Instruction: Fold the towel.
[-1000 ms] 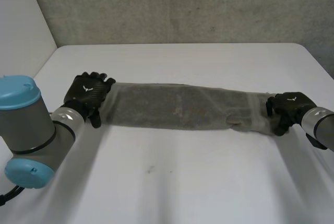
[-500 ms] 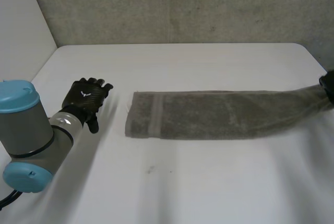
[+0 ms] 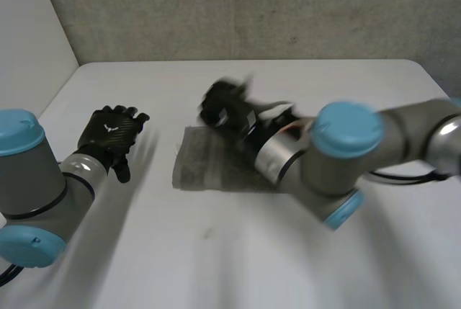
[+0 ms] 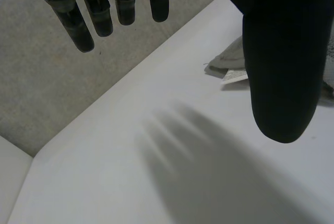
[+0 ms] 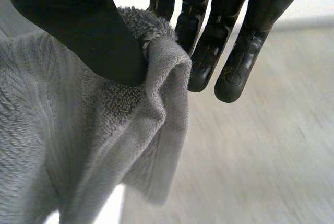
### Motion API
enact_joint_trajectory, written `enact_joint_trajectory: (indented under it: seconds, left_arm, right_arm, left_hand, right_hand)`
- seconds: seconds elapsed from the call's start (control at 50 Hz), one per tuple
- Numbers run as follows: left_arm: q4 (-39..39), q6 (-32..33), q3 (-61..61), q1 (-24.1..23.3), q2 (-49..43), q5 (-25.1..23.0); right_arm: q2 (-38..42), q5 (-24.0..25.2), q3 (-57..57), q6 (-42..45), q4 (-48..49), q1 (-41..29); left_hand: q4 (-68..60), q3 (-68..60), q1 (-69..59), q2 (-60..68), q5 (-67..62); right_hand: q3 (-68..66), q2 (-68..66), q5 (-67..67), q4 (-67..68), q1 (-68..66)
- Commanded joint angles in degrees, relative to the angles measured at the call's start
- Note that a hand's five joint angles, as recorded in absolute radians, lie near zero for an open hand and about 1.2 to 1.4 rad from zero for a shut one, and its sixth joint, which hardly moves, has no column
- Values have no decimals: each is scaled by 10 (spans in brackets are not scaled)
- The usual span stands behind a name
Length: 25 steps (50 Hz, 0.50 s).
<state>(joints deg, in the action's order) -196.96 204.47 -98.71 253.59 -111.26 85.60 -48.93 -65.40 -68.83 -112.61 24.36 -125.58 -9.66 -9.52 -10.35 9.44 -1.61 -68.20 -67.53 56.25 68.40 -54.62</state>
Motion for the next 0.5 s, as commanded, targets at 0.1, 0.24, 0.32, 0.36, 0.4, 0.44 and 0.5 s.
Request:
enact_joint_trajectory:
  seconds: [0.1,0.24,0.32,0.36,0.4,0.44,0.5]
  left_arm:
    - [-1,0,-8,10,0,-1]
    - [-1,0,1,2,2,-2]
    - [-1,0,8,-2,3,-2]
    - [-2,0,13,-6,6,-1]
    - [-4,-1,24,-25,6,-1]
    - [-5,-1,29,-39,6,-1]
    - [-8,-3,41,-66,2,-1]
  right_arm:
    - [97,57,3,63,-2,-65]
    - [11,-51,-14,-40,-4,-58]
    - [-33,-82,-40,-130,-5,-46]
    - [-56,-90,-57,-176,-7,-31]
    - [-99,-100,-98,-255,-16,3]
    - [-114,-102,-117,-287,-25,18]
    - [-130,-102,-146,-338,-60,51]
  left_hand:
    - [-3,-5,4,6,16]
    - [-3,-5,4,6,16]
    - [-3,-5,4,6,16]
    - [-3,-5,4,6,16]
    - [-3,-5,4,6,16]
    - [-3,-5,4,6,16]
    - [-3,-5,4,6,16]
  right_hand:
    - [288,282,-269,-290,153]
    - [582,575,-562,-584,446]
    - [582,575,-562,-584,446]
    - [582,575,-562,-584,446]
    - [582,575,-562,-584,446]
    - [582,575,-562,-584,446]
    - [582,575,-562,-584,446]
